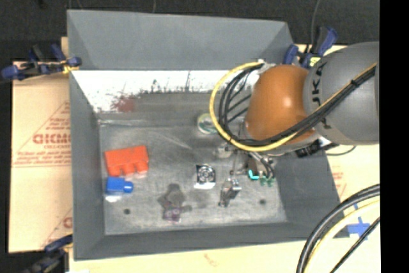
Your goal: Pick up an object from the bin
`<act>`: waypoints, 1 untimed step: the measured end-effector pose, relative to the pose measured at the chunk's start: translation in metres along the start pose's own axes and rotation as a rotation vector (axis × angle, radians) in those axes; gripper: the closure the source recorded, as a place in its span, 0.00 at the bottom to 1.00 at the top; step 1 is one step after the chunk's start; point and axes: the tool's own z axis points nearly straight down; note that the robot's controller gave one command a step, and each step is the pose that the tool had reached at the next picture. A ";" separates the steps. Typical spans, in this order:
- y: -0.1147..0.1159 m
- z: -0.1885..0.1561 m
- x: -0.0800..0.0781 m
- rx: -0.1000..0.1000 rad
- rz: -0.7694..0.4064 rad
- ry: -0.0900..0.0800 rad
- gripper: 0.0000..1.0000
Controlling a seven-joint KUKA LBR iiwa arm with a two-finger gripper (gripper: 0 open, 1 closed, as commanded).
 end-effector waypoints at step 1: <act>0.020 0.055 -0.060 -0.003 0.021 -0.014 0.00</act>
Offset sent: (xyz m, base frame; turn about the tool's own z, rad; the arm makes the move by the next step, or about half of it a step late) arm 0.0563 0.0199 -0.0563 0.0241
